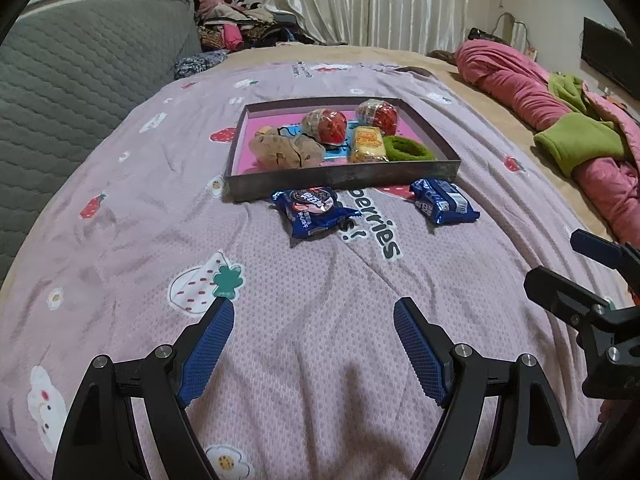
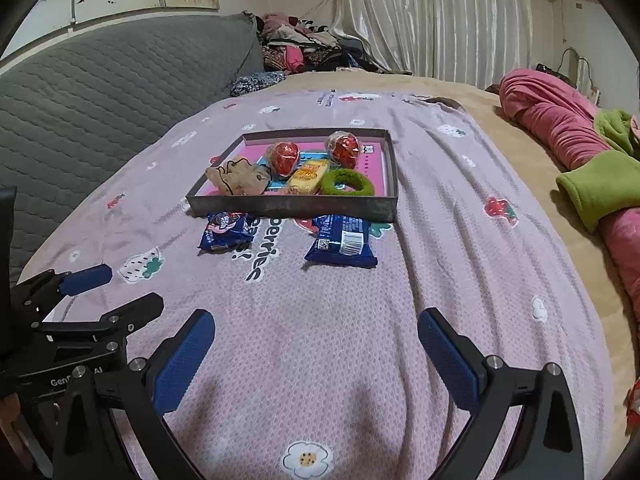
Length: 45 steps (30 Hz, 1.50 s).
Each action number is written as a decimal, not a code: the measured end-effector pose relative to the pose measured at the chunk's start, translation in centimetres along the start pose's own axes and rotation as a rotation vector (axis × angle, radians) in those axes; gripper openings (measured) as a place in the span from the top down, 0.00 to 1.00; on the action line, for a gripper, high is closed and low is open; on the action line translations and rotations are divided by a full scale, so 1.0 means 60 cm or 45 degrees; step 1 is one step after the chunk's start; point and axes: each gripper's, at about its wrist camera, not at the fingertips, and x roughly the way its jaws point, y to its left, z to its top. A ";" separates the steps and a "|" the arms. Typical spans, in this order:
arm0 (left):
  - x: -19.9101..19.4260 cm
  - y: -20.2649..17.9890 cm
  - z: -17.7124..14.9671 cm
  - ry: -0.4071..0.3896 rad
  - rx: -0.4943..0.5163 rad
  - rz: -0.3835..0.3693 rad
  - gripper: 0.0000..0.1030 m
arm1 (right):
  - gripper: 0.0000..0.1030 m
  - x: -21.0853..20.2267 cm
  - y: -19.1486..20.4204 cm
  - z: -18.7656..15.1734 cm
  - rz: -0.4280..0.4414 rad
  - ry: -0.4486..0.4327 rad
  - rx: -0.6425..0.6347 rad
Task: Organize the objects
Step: 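Approach the blue biscuit packets with the left gripper while the right approaches the other packet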
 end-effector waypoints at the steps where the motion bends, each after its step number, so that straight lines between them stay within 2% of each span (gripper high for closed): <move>1: 0.005 0.000 0.002 0.007 0.002 0.006 0.19 | 0.01 0.003 0.000 0.001 -0.001 0.002 0.001; 20: 0.073 -0.012 0.030 0.074 0.001 -0.011 0.19 | 0.01 0.055 -0.019 0.028 0.004 0.034 0.004; 45: 0.129 -0.011 0.082 0.069 -0.022 -0.006 0.19 | 0.01 0.114 -0.040 0.055 0.006 0.054 0.029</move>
